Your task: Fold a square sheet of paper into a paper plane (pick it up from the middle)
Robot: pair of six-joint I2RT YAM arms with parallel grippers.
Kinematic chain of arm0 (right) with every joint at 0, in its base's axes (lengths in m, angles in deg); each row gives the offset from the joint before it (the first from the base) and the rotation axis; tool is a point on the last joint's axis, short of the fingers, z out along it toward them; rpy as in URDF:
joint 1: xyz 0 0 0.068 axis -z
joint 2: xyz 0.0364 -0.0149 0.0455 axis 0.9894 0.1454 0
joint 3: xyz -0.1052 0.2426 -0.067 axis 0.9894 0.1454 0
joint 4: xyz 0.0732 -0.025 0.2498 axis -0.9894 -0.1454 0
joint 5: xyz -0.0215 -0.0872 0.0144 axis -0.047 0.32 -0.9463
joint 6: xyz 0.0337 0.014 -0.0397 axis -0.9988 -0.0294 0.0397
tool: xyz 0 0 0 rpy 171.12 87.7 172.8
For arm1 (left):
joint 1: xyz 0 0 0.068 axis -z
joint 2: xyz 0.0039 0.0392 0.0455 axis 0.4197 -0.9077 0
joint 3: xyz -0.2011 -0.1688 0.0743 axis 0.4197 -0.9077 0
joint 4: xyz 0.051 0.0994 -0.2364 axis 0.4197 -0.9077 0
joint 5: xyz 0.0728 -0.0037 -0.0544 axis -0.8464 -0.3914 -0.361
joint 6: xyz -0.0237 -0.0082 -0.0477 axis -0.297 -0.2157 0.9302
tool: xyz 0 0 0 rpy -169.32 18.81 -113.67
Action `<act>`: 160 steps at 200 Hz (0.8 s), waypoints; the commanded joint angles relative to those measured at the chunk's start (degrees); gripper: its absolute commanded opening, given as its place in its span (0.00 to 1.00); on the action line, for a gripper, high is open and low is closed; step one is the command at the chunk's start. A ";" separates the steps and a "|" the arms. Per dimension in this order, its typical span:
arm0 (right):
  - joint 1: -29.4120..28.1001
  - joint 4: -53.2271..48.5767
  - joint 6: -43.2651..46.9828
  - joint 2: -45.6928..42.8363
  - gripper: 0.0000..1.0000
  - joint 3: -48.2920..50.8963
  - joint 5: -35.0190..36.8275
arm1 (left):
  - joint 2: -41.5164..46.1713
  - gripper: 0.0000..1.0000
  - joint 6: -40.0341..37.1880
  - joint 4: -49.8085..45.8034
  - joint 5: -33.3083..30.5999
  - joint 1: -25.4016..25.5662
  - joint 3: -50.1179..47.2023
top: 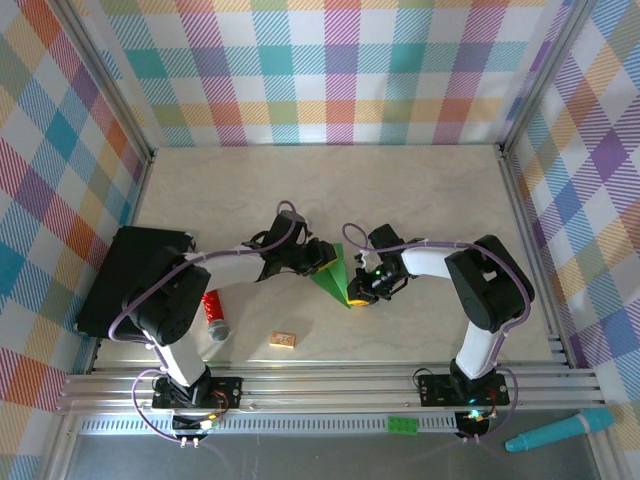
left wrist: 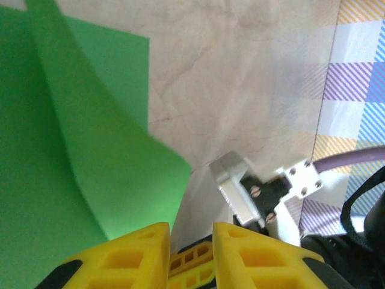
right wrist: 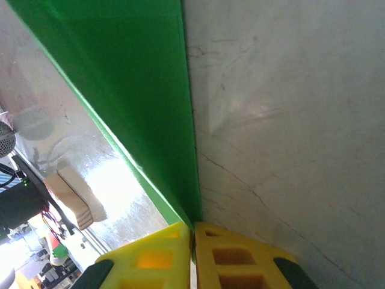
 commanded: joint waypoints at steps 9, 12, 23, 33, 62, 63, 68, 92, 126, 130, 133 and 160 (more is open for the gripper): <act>-1.10 -1.47 0.66 1.54 0.11 -0.50 3.70 | 1.91 0.21 -0.58 -3.83 -2.92 0.13 -4.65; -1.10 -1.47 0.66 1.50 0.11 -0.50 3.70 | 1.88 0.21 -0.41 -3.79 -3.12 0.12 -5.08; -1.10 -1.43 0.63 1.43 0.11 -0.76 3.76 | 1.56 0.19 0.46 -2.88 -3.29 0.13 -6.18; -1.11 -1.47 0.54 1.32 0.11 -1.06 3.83 | 1.16 0.17 1.55 -1.49 -3.44 0.13 -6.94; -1.14 -1.73 0.76 0.91 0.11 -2.37 3.65 | -0.62 0.15 3.65 1.42 -3.94 0.54 -7.13; -1.12 -1.74 0.79 0.90 0.11 -2.44 3.63 | -0.66 0.15 3.67 1.43 -3.96 0.56 -7.04; -1.10 -1.79 0.81 0.84 0.11 -2.75 3.50 | -1.11 0.14 3.89 1.51 -3.98 0.73 -6.80; -1.10 -2.70 1.32 0.79 0.11 -4.07 3.52 | -3.28 0.11 5.21 1.62 -4.69 1.01 -6.41; -1.18 -3.98 1.52 1.73 0.12 -5.22 4.29 | -3.87 0.09 6.85 1.75 -5.78 1.35 -7.19; -1.27 -4.18 1.47 1.96 0.12 -5.36 4.38 | -4.00 0.09 7.00 1.77 -5.75 1.36 -7.19; -1.36 -4.26 1.51 2.20 0.12 -5.41 4.46 | -4.10 0.09 7.10 1.68 -5.66 1.36 -7.22; -1.62 -4.67 1.40 3.38 0.12 -5.43 5.05 | -3.97 0.09 7.53 2.14 -5.82 1.43 -7.79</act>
